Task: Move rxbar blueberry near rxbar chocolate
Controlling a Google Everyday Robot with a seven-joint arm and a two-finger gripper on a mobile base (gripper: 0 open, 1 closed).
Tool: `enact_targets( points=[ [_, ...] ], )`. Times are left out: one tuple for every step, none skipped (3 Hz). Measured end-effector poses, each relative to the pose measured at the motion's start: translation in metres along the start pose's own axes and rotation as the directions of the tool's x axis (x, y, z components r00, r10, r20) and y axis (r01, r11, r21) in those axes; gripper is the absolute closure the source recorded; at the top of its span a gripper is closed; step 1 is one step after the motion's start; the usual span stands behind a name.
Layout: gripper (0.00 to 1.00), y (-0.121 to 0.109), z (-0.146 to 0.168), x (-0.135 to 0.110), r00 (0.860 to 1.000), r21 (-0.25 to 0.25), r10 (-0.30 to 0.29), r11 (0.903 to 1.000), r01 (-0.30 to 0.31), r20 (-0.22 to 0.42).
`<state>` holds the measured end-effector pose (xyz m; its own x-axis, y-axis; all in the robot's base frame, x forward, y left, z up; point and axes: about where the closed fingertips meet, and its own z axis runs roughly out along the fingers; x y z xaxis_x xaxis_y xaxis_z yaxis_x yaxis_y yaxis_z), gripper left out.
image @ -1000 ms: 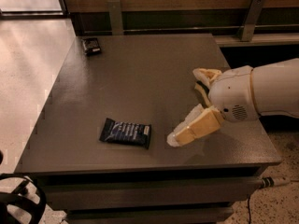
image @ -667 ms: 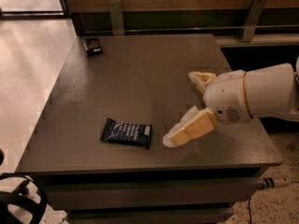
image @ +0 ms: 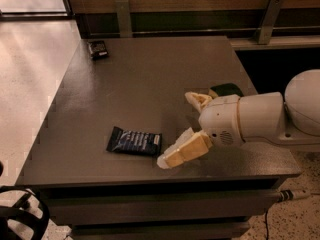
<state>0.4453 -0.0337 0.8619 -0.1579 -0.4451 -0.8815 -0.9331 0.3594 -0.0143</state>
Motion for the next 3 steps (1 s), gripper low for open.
enact_targets(
  points=[
    [0.0,0.006,0.019,0.005,1.0,-0.01,0.004,0.9999,-0.004,0.016],
    [0.0,0.008,0.036,0.008,0.999,-0.006,-0.016,0.9999,0.016,0.042],
    [0.0,0.008,0.053,0.011,0.997,-0.016,-0.031,0.9994,0.032,0.065]
  ],
)
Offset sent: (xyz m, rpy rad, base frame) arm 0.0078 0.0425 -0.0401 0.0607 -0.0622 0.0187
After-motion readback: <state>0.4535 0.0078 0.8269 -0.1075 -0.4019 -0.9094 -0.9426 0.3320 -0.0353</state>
